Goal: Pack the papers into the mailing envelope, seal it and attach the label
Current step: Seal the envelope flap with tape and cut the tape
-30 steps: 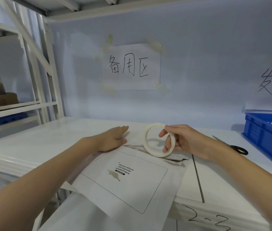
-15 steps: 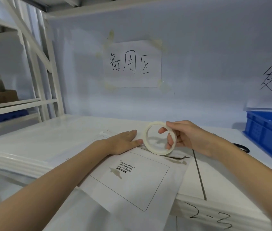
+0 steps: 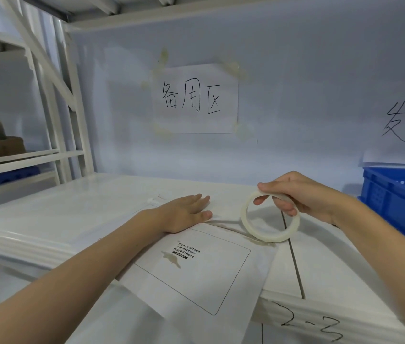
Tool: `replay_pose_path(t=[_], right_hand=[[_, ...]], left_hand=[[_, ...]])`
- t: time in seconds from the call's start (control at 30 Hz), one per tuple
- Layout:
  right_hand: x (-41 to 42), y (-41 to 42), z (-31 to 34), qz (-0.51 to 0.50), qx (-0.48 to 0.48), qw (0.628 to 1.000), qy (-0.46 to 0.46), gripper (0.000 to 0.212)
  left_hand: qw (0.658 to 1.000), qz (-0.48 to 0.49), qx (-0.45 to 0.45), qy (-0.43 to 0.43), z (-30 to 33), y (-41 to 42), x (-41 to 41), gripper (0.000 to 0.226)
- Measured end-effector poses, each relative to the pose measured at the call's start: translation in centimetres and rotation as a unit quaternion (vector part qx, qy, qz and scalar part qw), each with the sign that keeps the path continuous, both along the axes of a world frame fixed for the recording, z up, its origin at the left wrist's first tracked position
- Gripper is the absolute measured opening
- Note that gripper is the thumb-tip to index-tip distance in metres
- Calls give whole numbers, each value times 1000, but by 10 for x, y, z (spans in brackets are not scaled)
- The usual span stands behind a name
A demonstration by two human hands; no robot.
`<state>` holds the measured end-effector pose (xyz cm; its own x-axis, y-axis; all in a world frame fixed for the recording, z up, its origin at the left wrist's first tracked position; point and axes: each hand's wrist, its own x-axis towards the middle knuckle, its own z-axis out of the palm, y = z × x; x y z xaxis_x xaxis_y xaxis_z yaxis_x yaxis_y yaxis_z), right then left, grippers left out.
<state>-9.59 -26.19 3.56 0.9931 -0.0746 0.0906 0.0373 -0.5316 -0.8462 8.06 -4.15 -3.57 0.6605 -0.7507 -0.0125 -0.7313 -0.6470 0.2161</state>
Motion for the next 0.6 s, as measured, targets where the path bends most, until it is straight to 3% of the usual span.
replay_pose_path(t=[0.07,0.3,0.6], right_hand=[[1,0,-3,-2,26,1000,6,39],[3,-2,-11,15,110,992,65,51],[2,-5,-6,27,116,990,77,42]], left_hand=[[999,-23,-22,-7,1,-2,-1,62],[979,-1,-150,140,-2,-9,-9,56],[994,-10,-70,79,-3,-16,-19,68]])
